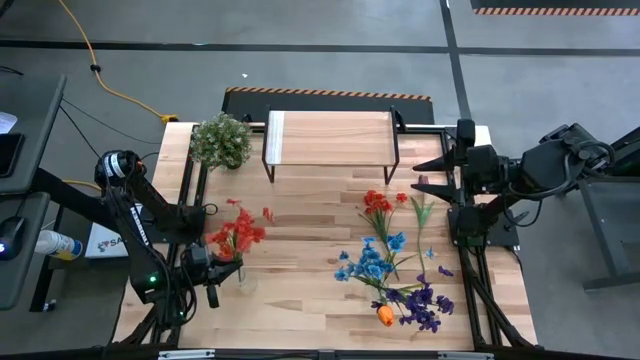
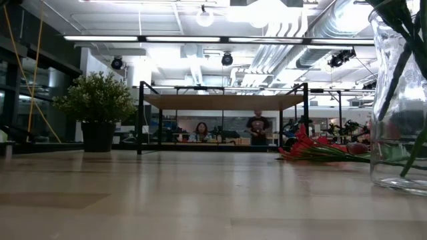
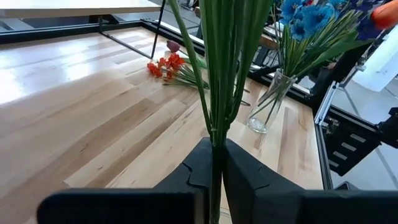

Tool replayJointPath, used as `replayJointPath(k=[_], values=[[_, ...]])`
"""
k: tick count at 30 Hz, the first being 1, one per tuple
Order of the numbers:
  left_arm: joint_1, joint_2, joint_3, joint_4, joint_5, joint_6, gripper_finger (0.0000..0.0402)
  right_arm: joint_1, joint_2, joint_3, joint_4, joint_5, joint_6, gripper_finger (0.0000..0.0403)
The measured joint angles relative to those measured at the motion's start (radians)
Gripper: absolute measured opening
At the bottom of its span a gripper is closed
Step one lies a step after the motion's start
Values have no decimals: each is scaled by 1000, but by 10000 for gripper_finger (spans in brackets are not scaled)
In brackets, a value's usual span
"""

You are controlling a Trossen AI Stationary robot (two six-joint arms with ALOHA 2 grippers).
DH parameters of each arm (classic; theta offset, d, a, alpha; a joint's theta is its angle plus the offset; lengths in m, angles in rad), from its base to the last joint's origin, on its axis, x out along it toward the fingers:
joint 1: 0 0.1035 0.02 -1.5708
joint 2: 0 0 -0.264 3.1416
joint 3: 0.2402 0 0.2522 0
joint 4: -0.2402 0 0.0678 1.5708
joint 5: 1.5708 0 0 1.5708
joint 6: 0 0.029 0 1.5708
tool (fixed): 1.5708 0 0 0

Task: Pick and place flowers into a vace then onto a shelf
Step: Put the bottom orange flowers into the left transparent vase

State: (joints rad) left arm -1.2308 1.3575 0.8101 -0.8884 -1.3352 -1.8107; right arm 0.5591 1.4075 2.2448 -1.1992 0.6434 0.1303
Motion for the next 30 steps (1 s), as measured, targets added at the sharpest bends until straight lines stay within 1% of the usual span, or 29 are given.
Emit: replayJointPath(k=[9, 30], values=[[0, 0, 0, 6, 47, -1, 68, 0, 0, 0, 0, 0, 0, 134], [0, 0, 0, -4, 50, 0, 69, 0, 0, 0, 0, 0, 0, 134]])
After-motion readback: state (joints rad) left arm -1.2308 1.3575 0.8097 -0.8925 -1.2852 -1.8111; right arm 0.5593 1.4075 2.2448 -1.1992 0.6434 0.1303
